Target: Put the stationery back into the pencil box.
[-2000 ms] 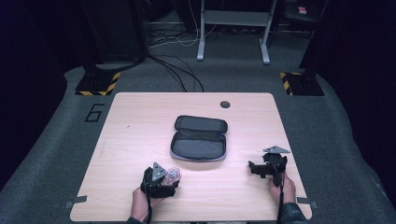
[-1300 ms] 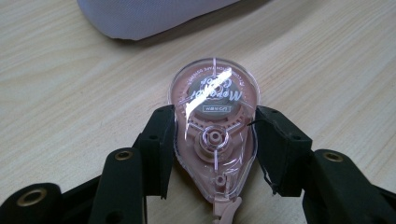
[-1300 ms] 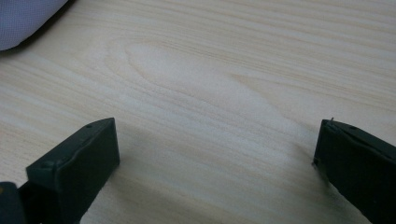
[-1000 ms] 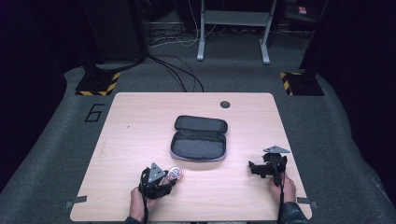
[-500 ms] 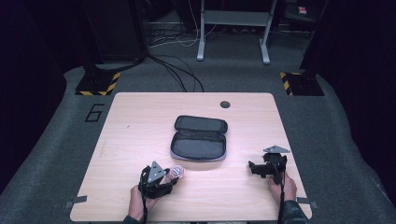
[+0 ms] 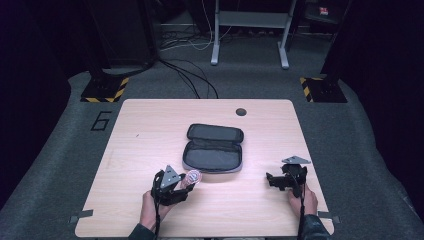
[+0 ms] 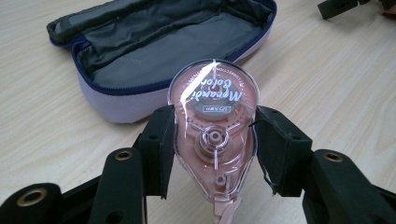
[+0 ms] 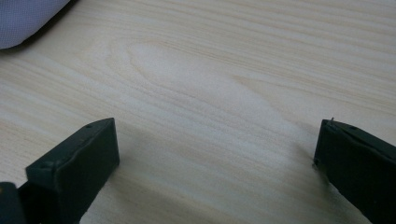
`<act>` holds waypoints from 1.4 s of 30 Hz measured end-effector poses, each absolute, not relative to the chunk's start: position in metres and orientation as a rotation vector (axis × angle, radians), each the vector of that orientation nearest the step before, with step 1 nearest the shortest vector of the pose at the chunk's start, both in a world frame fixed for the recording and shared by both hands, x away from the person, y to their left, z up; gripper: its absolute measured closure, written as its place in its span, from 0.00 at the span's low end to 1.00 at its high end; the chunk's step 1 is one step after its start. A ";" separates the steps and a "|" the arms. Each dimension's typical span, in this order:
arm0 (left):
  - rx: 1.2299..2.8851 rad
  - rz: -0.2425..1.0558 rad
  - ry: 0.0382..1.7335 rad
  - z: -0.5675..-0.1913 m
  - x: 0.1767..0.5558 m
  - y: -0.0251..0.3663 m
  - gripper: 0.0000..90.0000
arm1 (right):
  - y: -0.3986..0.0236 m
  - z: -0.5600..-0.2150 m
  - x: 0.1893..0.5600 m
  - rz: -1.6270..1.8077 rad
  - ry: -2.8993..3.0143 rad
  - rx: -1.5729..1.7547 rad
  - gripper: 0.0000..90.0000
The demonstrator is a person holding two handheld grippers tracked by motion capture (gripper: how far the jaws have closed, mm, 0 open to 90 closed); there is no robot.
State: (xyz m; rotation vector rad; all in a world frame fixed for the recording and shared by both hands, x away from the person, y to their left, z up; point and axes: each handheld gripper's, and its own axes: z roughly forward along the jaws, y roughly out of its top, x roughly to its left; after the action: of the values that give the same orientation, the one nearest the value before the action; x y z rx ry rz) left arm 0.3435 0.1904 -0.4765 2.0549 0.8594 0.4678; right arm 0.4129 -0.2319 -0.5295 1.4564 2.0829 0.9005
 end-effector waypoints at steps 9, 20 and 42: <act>2.051 0.464 0.838 -0.466 0.354 0.184 0.56 | -0.232 -0.530 0.413 0.901 2.084 1.454 0.00; 2.059 0.473 0.819 -0.461 0.370 0.180 0.56 | -0.232 -0.530 0.413 0.901 2.086 1.451 0.00; 2.058 0.466 0.822 -0.455 0.413 0.177 0.56 | -0.232 -0.530 0.413 0.901 2.085 1.451 0.00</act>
State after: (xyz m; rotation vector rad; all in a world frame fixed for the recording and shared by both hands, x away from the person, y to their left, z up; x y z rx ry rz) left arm 0.4126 0.1770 -0.4549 2.0582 0.8216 0.4657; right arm 0.4132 -0.2322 -0.5296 1.4515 2.0852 0.9014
